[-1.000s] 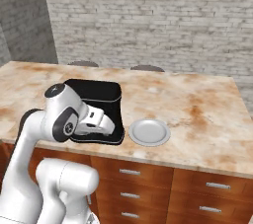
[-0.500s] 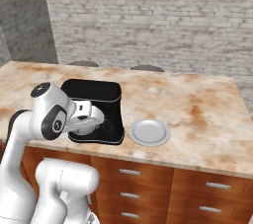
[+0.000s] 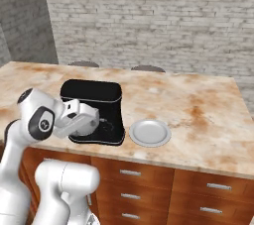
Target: Add butter and sugar cubes to the stand mixer bowl and then turn on the stand mixer to begin making frosting.
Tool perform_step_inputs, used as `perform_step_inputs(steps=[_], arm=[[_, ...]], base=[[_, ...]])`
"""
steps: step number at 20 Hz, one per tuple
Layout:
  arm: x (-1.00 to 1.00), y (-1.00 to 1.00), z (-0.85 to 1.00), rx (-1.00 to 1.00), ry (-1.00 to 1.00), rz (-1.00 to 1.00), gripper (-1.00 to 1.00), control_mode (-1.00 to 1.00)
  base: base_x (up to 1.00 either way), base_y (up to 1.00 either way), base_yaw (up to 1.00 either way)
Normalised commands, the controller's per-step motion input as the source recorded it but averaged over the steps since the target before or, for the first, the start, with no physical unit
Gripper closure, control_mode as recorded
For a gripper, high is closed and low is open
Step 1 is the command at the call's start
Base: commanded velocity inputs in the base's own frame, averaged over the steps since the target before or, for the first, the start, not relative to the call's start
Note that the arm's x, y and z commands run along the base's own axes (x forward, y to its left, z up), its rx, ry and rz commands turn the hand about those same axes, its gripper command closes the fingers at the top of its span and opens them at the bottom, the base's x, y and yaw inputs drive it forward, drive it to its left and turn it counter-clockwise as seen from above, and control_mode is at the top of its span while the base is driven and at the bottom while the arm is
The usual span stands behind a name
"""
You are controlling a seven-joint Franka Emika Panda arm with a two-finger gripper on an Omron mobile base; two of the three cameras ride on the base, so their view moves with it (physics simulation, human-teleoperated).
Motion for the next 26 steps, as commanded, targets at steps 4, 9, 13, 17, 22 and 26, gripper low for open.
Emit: perform_step_inputs(steps=[4,9,13,17,22,26], arm=[[0.00,-0.09,-0.27,-0.15,-0.13,0.04,-1.00,-1.00],[0.00,-0.26,-0.25,-0.06,-0.14,0.03,-1.00,-1.00],[0.02,-0.39,-0.36,0.00,-0.10,0.01,-1.00,-1.00],[0.17,-0.06,-0.35,0.00,-0.02,0.00,-1.00,-1.00],[0.20,-0.01,-0.21,0.00,-0.03,0.03,-1.00,-1.00],[0.18,-0.11,-0.21,0.00,-0.07,0.06,-1.00,-1.00]], base=[[0.00,0.00,0.00],[0.00,0.00,0.00],[0.00,0.00,0.00],[0.00,0.00,0.00],[0.00,0.00,0.00],[0.00,0.00,0.00]])
